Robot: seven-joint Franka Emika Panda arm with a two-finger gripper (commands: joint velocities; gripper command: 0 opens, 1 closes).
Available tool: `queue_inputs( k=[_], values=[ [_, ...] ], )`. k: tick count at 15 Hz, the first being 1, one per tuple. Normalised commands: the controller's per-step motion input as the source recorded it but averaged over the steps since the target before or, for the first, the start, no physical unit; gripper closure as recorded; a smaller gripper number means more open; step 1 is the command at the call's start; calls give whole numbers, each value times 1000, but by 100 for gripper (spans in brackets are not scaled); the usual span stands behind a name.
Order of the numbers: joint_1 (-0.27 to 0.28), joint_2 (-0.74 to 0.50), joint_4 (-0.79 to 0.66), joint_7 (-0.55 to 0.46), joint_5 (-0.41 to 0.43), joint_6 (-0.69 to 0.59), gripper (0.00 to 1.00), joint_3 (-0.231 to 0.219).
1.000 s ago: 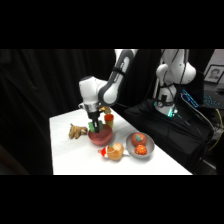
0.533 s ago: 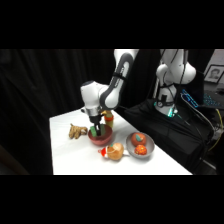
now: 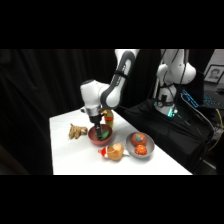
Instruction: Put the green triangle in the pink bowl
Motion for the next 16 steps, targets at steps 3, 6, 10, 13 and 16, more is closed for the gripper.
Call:
queue_inputs(
  k=[3,6,10,13,16],
  values=[
    [11,-302,-170,-91,36,-135,0,-12],
    [42,-436,-212,-61,-6,-249,0,-41],
    [76,-526,-197,-11,-56,-345,0,-76],
    [90,-436,-68,45,-94,-401,0,-93],
    [92,-316,12,73,-113,-352,0,-86]
  ],
)
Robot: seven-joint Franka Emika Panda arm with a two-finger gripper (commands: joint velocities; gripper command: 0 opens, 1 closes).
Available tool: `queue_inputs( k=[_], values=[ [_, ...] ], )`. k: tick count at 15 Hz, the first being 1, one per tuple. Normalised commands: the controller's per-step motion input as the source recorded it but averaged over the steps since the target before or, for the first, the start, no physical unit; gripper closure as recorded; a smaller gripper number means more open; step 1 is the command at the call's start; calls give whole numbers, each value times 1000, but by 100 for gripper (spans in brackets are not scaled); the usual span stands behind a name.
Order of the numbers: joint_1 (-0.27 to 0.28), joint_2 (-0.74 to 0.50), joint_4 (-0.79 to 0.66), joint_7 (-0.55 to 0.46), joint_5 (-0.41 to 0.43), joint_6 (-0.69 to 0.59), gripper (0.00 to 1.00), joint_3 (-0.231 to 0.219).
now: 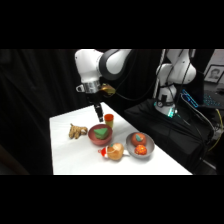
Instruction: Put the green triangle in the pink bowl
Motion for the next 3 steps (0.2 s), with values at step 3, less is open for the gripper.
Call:
queue_inputs(
  k=[3],
  values=[
    [93,-187,69,88,-71,-279,0,-62]
  ],
)
